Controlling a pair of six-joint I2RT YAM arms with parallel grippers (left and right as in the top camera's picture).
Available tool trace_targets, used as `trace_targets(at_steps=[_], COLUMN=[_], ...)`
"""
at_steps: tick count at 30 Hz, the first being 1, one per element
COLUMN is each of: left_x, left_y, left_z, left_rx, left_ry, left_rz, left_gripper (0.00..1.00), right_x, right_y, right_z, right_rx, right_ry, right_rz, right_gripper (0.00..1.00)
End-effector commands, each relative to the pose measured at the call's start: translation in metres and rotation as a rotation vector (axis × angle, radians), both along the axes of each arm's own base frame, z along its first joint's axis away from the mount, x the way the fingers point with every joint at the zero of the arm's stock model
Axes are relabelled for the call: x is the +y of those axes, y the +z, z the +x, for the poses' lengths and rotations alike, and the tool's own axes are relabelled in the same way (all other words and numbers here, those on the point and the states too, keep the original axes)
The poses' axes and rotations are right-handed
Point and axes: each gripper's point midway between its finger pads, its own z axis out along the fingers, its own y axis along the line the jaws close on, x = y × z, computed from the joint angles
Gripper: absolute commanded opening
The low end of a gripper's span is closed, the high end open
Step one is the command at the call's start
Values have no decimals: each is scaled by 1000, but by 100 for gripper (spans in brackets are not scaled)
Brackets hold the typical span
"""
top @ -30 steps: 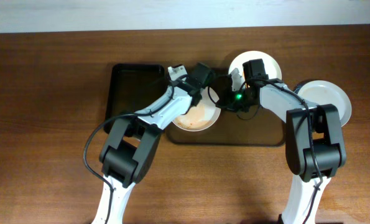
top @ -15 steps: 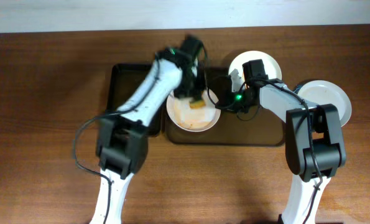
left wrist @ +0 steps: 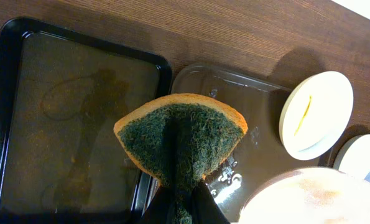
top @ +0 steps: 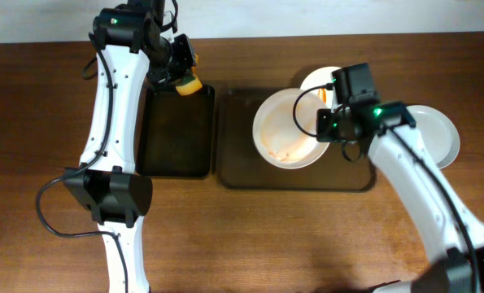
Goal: Clean dirty plates on tray and stack at the side
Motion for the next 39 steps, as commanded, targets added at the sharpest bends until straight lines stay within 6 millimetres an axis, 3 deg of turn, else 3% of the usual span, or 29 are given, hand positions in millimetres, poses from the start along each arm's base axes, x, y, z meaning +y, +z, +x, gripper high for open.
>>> trace_targets(at_steps=[1,5,7,9,14,19,21,23,26,28,31,33,39], left_x=[1,1,1,0,0,-2,-3,-8,-26,-41,-61,-73,-108], left_y=[-2,-9,-14,-22,-33,-33,-33,-37,-44,-53,-78,-101,-167], left_z=[2,4,5,6,8,8,6,-1,-5,-9,-13,-21,-53], left_rx=[-7,7,16,33,56,57,63,89,105,125,153,193,304], left_ry=[-15,-15,-14,-16,-16,-21,-23,-35,-71,-75,-102,-112,-117], left_rz=[18,20,21,20,23,13,14,23,26,30,34,40,60], left_gripper=[0,0,0,0,0,0,0,0,0,0,0,0,0], right_x=[-15,9,23,36,39,45,56,65,53,58,67,70,75], right_y=[57,102,113,116,128,117,93,38,-15,-58,-106,-127,-148], right_z=[-4,-17,-22,-24,-25,-22,-18,-11,-6,4,11,14,24], right_rx=[-216,-421,-484,-522,-582,-584,-532,-353,-197,-68,90,150,216], right_ry=[-88,-120,-119,-112,-160,-172,-159,-197,-339,-352,-357,-361,-346], right_rz=[-382,-786,-876,-896,-913,-797,-620,-311,-144,-26,112,161,281], right_gripper=[4,4,4,4,4,4,4,4,4,4,4,4,4])
